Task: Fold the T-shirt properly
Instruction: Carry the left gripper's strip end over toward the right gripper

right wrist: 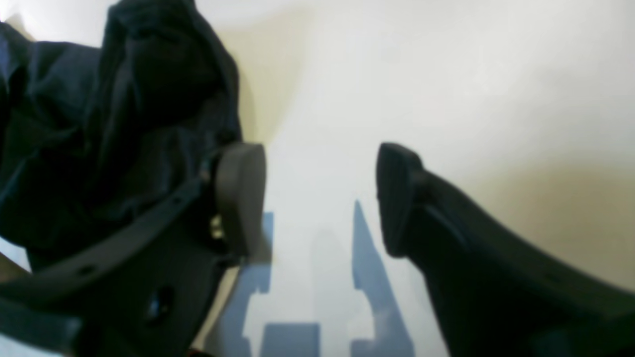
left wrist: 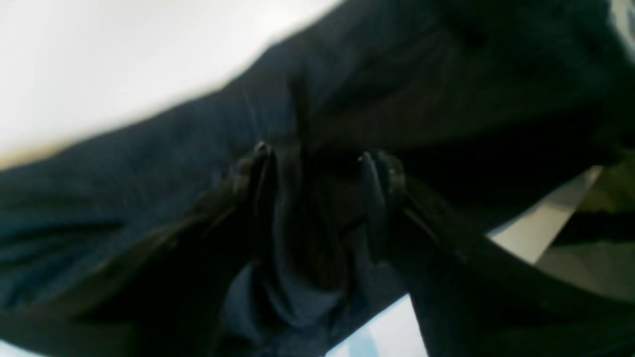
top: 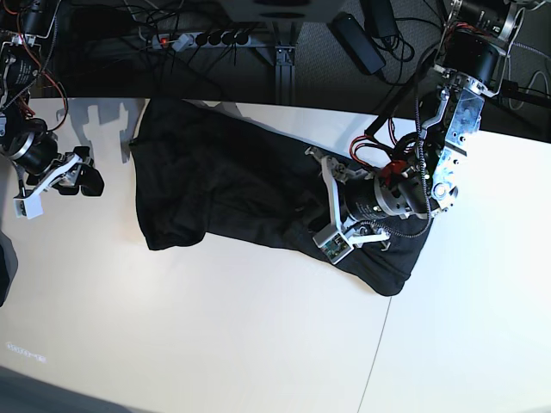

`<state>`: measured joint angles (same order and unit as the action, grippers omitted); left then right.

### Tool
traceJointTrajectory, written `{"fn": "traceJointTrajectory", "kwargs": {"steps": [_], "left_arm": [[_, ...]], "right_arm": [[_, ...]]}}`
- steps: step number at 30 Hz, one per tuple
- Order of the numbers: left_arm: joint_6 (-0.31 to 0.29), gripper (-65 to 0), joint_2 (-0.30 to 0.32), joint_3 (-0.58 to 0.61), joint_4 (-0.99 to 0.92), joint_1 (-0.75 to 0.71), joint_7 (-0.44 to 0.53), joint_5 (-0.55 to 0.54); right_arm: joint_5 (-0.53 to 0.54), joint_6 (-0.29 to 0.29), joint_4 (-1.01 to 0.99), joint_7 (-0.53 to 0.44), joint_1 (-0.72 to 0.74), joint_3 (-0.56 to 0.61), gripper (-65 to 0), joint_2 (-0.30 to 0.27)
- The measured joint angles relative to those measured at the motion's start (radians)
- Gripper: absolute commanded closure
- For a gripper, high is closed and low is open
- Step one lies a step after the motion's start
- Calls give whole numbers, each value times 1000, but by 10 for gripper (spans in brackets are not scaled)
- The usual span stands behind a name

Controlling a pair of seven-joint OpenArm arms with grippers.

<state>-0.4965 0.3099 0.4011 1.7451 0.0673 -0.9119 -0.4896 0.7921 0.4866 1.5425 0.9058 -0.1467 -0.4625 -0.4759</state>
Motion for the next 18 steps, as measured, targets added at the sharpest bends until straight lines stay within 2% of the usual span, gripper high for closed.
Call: {"fn": "traceJointTrajectory", "kwargs": {"steps": [7, 10, 16, 18], "left_arm": [[0, -312, 1, 0, 25, -1, -5, 4], [40, -312, -2, 0, 61, 0, 1, 7], [44, -312, -2, -27, 63, -1, 0, 8], [44, -312, -2, -62, 63, 0, 0, 9]], "right_arm": [[-15, 0, 0, -4, 0, 0, -358, 0], [-19, 0, 0, -12, 0, 0, -358, 0], [-37, 0, -3, -12, 0, 0, -359, 0], [-37, 0, -14, -12, 0, 0, -404, 0]]}}
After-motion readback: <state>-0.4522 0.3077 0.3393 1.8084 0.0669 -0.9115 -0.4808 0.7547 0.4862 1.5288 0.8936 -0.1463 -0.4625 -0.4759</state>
